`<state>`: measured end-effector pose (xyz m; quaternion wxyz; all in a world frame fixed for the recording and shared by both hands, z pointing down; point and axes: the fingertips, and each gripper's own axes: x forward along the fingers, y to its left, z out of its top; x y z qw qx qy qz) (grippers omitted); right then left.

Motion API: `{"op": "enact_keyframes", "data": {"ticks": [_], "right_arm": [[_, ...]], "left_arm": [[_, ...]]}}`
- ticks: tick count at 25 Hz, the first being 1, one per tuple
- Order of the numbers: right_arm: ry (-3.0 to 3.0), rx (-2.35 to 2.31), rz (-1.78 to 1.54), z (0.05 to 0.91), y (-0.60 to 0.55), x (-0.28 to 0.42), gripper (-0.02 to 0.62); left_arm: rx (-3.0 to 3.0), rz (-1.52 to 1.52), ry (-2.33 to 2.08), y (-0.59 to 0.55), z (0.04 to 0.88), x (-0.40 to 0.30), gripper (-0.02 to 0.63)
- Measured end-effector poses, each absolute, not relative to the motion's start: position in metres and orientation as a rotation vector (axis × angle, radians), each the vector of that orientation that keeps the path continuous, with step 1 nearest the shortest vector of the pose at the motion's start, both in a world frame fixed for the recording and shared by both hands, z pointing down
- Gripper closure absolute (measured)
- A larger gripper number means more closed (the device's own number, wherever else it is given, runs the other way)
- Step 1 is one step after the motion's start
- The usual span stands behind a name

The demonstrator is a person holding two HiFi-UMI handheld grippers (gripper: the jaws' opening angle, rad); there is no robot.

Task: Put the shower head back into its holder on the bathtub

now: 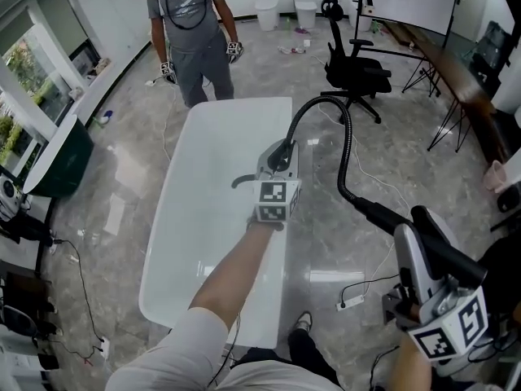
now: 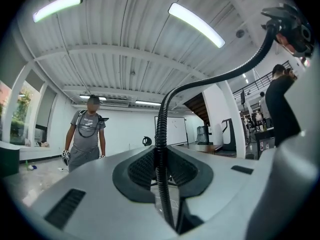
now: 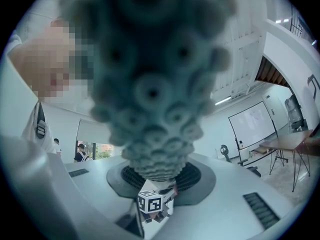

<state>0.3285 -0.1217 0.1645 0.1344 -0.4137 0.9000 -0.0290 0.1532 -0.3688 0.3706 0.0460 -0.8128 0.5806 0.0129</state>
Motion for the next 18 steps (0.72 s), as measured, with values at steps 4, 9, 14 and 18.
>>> {"op": "enact_keyframes", "data": {"ticks": [4, 9, 14, 18], "right_arm": [[2.628, -1.177, -0.111, 0.177, -0.13, 0.331, 0.465], [2.656, -1.125, -0.159, 0.192, -0.139, 0.329, 0.465], [2.659, -1.079, -0.162, 0.191, -0.142, 0.324, 0.465], [2.666, -1.071, -0.165, 0.197, -0.14, 0.314, 0.465]], "left_arm": [[-2.457, -0.065, 1.837, -0.366, 0.408, 0.137, 0.546], [-2.475, -0.104, 1.94, -0.356, 0.445, 0.124, 0.546], [-2.407, -0.167, 1.896, -0.362, 0.426, 0.128, 0.546], [-2.383, -0.26, 1.944, -0.355, 0.456, 0.099, 0.546]]}}
